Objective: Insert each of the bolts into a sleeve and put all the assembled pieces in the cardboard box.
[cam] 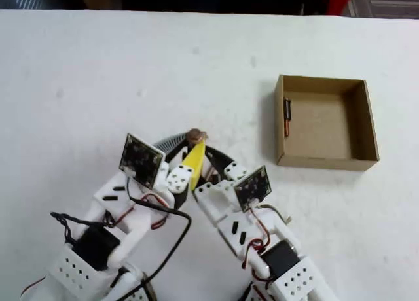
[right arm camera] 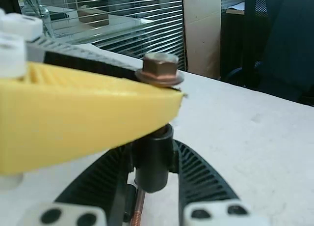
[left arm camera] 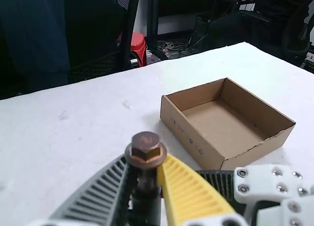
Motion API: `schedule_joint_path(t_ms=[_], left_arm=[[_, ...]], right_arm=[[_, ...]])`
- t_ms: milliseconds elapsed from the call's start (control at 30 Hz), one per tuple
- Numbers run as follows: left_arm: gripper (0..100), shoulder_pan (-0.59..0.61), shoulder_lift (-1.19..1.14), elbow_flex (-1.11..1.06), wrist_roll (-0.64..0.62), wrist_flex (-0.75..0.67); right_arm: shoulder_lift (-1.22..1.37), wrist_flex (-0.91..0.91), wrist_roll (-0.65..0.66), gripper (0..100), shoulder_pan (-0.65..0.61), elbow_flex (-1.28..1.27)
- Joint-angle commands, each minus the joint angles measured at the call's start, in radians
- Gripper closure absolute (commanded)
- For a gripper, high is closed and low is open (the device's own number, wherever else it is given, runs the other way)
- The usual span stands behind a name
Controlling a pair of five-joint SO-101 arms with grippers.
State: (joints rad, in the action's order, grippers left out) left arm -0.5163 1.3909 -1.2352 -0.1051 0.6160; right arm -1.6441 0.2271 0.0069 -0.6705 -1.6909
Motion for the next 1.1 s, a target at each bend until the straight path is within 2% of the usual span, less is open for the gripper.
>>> schedule_joint_path(t_ms=[0,333,567,867,1067], left_arm=[[98,-0.038,0.012,0.009,-0.009,0.005],[97,-0.008,0.012,0.008,-0.008,0.005],[83,0.031,0.012,0.002,-0.014,0.012],[76,0.039,0.012,0.002,-0.009,0.011],[75,0.048,0.01,0.002,-0.008,0.006]], right_arm=[[-0.015,-0.001,-0.008,98.1,0.016,-0.006],[-0.015,-0.001,-0.008,98.1,0.018,-0.006],[-0.015,-0.001,-0.008,98.1,0.018,-0.006],[-0.015,-0.001,-0.008,98.1,0.019,-0.006],[-0.015,0.001,-0.008,98.1,0.021,-0.006]])
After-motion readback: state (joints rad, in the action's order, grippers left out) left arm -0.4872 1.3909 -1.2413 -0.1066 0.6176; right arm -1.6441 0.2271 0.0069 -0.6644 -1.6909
